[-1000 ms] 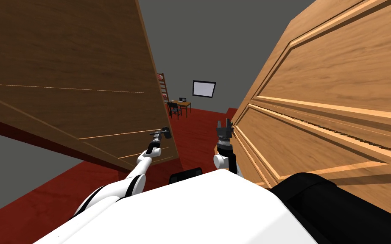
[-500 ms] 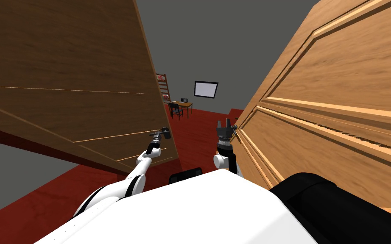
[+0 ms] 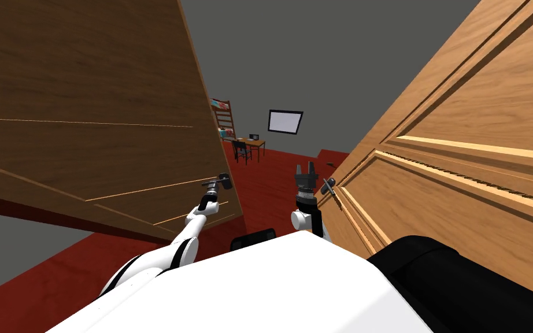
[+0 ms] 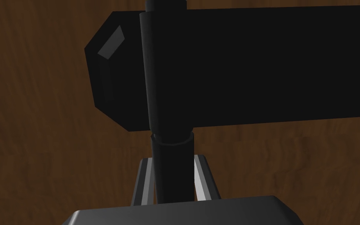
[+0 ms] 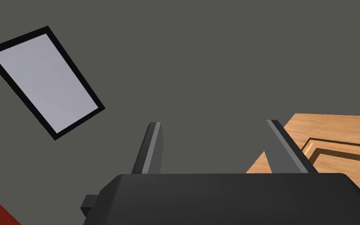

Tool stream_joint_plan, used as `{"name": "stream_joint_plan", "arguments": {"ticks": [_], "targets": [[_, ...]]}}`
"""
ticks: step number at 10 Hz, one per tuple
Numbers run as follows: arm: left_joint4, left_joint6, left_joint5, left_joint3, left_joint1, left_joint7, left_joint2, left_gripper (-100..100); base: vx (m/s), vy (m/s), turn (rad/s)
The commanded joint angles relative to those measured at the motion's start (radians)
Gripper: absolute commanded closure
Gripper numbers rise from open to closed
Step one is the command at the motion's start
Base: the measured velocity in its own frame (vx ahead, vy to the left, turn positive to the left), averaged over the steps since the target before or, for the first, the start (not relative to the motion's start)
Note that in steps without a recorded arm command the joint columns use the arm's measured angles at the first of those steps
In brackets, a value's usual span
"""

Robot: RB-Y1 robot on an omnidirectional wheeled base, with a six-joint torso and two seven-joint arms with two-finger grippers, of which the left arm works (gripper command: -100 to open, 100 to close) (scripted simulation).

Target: Push the door open

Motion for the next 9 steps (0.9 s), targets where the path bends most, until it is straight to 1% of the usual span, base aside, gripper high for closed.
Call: {"name": "stream_joint_plan", "arguments": {"ticks": [1,6,9], "targets": [[0.002,-0.001,0.004,0.012,-0.003,-0.003,0.013,100,0.179,-0.105,0.111],[0.008,-0.003,0.014,0.041,-0.003,-0.018,0.020,100,0.188,-0.078,0.135],[0.011,-0.004,0.020,0.058,-0.003,-0.028,0.025,100,0.174,-0.110,0.140]]}}
